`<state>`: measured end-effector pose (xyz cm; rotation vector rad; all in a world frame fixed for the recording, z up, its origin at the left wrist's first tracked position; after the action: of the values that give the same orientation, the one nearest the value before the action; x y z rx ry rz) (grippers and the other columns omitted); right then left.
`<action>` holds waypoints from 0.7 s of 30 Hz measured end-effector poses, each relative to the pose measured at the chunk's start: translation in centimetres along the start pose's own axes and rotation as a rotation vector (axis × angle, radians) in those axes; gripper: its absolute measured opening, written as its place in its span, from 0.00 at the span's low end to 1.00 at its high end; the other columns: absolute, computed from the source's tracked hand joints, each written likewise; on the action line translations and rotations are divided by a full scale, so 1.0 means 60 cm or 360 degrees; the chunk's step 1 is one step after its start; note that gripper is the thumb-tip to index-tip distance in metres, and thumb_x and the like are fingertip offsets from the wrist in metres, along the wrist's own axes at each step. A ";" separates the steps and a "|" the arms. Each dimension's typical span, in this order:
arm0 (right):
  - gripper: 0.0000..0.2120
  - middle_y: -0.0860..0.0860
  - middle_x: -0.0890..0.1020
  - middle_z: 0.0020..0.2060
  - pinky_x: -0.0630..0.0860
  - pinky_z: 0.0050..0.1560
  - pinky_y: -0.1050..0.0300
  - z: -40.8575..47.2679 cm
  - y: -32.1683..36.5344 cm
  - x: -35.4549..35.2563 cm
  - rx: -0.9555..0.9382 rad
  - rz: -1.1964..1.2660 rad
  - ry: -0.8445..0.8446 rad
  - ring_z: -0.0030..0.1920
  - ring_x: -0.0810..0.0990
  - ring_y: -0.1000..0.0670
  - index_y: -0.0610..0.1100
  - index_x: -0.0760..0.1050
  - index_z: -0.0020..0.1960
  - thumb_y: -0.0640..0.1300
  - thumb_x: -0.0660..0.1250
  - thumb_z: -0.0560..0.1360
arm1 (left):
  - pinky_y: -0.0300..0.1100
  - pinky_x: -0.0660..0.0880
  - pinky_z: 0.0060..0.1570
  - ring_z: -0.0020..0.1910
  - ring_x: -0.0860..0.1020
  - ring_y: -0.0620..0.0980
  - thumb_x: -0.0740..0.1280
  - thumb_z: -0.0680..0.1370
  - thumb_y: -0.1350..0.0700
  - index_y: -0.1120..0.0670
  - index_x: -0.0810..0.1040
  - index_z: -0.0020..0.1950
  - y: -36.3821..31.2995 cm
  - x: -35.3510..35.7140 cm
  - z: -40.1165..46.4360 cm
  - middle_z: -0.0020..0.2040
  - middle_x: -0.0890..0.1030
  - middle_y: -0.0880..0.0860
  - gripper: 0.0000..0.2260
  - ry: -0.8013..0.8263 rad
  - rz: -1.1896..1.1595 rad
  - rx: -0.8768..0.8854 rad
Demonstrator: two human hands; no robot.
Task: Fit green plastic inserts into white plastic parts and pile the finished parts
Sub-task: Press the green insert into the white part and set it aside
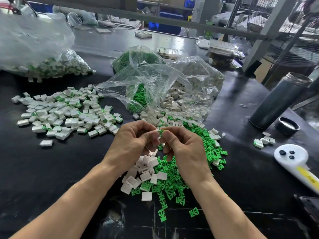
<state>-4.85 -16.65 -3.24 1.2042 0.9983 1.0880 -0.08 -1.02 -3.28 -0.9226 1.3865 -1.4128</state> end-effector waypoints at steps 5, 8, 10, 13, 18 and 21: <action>0.04 0.47 0.82 0.32 0.75 0.28 0.58 0.002 0.000 0.000 0.0050 0.0120 -0.0044 0.31 0.78 0.42 0.38 0.82 0.51 0.39 0.70 0.81 | 0.40 0.78 0.34 0.34 0.81 0.48 0.72 0.79 0.59 0.57 0.83 0.49 -0.004 0.000 -0.003 0.38 0.85 0.55 0.01 0.0031 0.0000 0.0026; 0.04 0.49 0.83 0.31 0.74 0.28 0.61 -0.001 0.001 0.001 -0.0007 -0.0027 -0.0053 0.30 0.81 0.45 0.41 0.82 0.50 0.39 0.69 0.81 | 0.42 0.79 0.35 0.35 0.82 0.47 0.73 0.79 0.59 0.55 0.83 0.47 -0.005 -0.001 -0.004 0.38 0.85 0.53 0.01 0.0023 0.0070 0.0056; 0.04 0.50 0.85 0.33 0.75 0.30 0.62 -0.003 0.001 0.002 -0.0035 -0.0164 -0.0057 0.31 0.82 0.48 0.45 0.82 0.49 0.40 0.69 0.81 | 0.43 0.79 0.36 0.35 0.82 0.47 0.73 0.79 0.60 0.54 0.84 0.46 -0.005 -0.001 -0.005 0.37 0.86 0.53 0.03 0.0009 0.0125 0.0085; 0.06 0.53 0.85 0.34 0.76 0.32 0.63 -0.004 0.001 0.003 -0.0036 -0.0262 -0.0045 0.32 0.83 0.50 0.47 0.82 0.48 0.39 0.69 0.82 | 0.42 0.79 0.35 0.34 0.82 0.47 0.72 0.79 0.63 0.53 0.85 0.44 -0.006 0.000 -0.006 0.36 0.85 0.53 0.06 -0.0003 0.0194 0.0134; 0.08 0.54 0.85 0.35 0.77 0.33 0.64 -0.006 0.004 0.002 -0.0094 -0.0375 -0.0039 0.34 0.85 0.50 0.50 0.81 0.46 0.38 0.69 0.81 | 0.45 0.81 0.37 0.34 0.82 0.50 0.72 0.79 0.63 0.52 0.84 0.44 -0.005 -0.002 -0.007 0.36 0.84 0.53 0.08 0.0005 0.0276 0.0157; 0.09 0.54 0.85 0.36 0.77 0.33 0.63 -0.006 0.004 0.005 -0.0119 -0.0406 -0.0051 0.34 0.85 0.51 0.50 0.82 0.45 0.38 0.70 0.80 | 0.48 0.82 0.38 0.34 0.82 0.50 0.72 0.79 0.63 0.51 0.84 0.43 -0.004 -0.003 -0.007 0.36 0.84 0.52 0.09 -0.0011 0.0288 0.0166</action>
<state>-5.19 -16.28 -3.05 1.0003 1.0460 0.8942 -0.46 -0.72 -3.05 -0.7153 1.3428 -1.3299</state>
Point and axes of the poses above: each hand's wrist, its own z-axis towards the middle knuckle, its own x-axis out of the palm, y = z × x, the point moved 2 cm from there along z, towards the middle knuckle
